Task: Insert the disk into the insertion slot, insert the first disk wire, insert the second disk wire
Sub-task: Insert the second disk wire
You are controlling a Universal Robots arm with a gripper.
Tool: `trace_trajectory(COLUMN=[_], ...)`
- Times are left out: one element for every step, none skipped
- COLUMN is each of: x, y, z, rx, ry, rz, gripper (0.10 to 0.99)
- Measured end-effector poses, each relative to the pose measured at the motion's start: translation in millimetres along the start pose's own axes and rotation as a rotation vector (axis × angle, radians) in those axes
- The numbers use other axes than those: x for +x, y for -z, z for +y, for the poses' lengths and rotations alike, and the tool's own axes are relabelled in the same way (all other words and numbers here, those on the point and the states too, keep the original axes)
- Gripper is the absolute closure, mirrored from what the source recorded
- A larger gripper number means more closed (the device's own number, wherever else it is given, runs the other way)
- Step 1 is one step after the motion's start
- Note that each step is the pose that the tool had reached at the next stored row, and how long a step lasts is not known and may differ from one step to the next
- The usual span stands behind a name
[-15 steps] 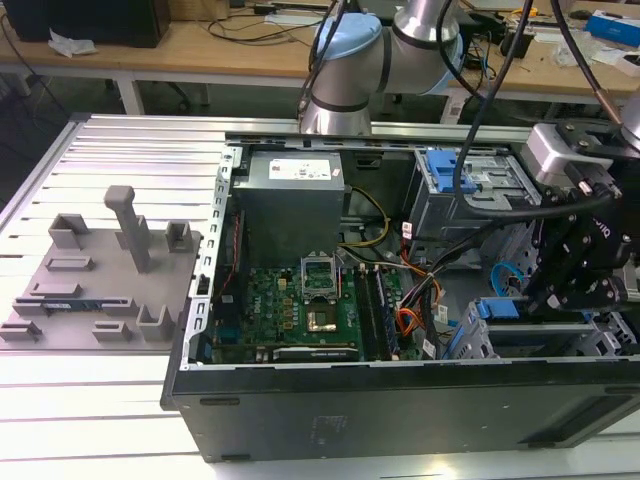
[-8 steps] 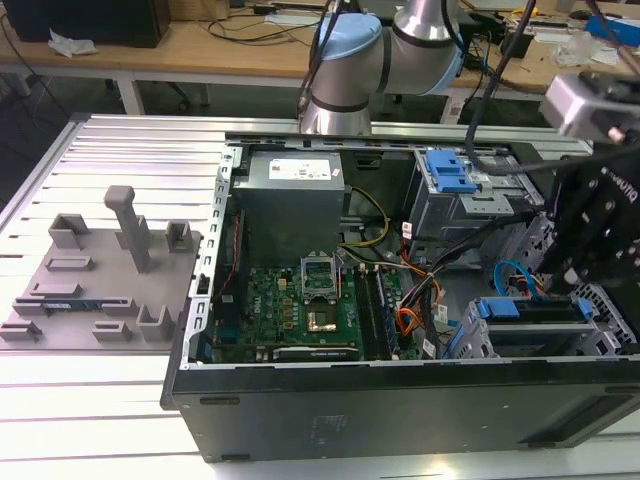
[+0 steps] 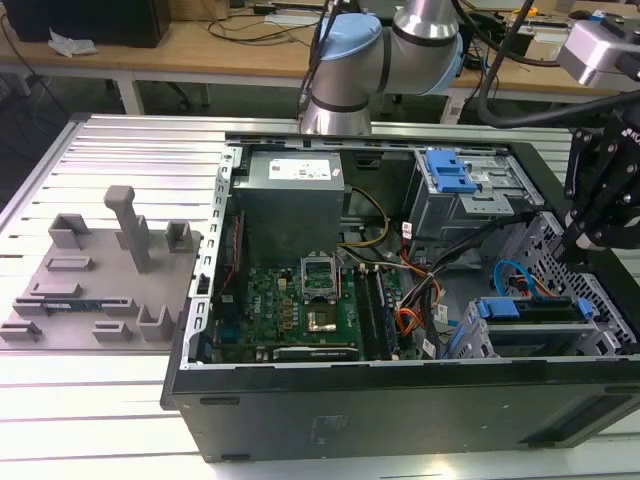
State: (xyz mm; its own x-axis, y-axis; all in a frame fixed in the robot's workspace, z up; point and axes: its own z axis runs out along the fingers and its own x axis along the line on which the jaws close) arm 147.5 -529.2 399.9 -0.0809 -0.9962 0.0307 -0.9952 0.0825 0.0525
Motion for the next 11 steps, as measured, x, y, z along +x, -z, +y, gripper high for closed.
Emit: trace_trajectory(x=[0.0, 0.0, 0.0, 0.0, 0.0, 0.0, 0.0, 0.0, 0.0, 0.0, 0.0], y=[0.0, 0.0, 0.0, 0.0, 0.0, -0.1, 0.0, -0.1, -0.1, 0.0, 0.0], z=[0.0, 0.1, 0.1, 0.1, 0.2, 0.2, 0.2, 0.3, 0.3, 0.3, 0.4], rx=[0.000, 0.000, 0.000, 0.000, 0.000, 0.000, 0.000, 0.000, 0.000, 0.000, 0.000], ry=[0.000, 0.000, 0.000, 0.000, 0.000, 0.000, 0.000, -0.001, -0.001, -0.001, -0.001], rz=[0.0001, 0.0002, 0.0001, 0.0002, 0.0003, 0.0003, 0.0005, 0.0005, 0.0006, 0.0008, 0.0008], gripper=[0.980, 0.980, 0.980, 0.980, 0.980, 0.980, 0.980, 0.980, 0.980, 0.980, 0.980])
